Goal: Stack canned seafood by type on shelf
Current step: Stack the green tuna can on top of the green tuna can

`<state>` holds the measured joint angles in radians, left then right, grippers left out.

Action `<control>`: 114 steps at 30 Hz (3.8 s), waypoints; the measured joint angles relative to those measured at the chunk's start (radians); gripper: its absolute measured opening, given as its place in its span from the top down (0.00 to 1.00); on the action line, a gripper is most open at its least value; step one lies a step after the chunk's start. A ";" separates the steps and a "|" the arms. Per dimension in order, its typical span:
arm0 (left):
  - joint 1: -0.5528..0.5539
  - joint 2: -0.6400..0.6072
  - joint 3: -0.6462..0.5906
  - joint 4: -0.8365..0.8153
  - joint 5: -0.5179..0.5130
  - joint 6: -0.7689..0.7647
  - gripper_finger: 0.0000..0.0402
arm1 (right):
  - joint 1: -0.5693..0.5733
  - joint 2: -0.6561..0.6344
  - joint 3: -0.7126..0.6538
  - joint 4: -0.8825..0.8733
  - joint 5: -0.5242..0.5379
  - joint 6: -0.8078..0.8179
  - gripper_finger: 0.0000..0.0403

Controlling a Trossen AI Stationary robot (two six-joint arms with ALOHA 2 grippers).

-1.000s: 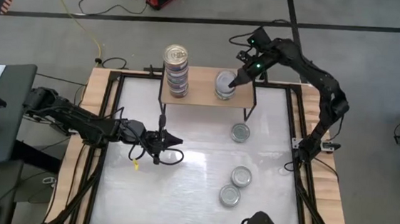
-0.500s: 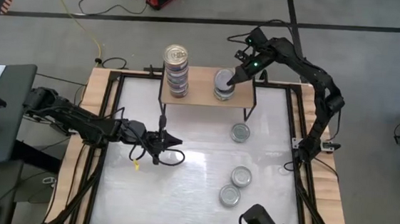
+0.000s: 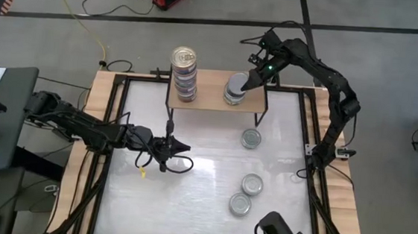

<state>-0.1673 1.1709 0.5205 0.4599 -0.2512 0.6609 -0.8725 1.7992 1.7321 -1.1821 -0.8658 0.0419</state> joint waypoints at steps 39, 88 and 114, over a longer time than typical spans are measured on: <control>0.000 0.000 -0.001 0.000 -0.043 0.002 1.00 | 0.015 -0.001 0.084 -0.130 0.065 0.008 0.31; 0.000 0.000 -0.002 0.013 -0.042 -0.129 1.00 | 0.843 -0.550 -0.626 0.268 0.919 0.415 0.32; -0.163 0.007 0.034 0.100 -0.160 -0.731 0.81 | 1.528 -0.173 -0.608 0.615 1.217 0.718 0.32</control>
<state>-0.3299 1.1782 0.5541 0.5603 -0.4115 -0.0702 0.6560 1.6263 1.1241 -0.5671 0.3513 0.7599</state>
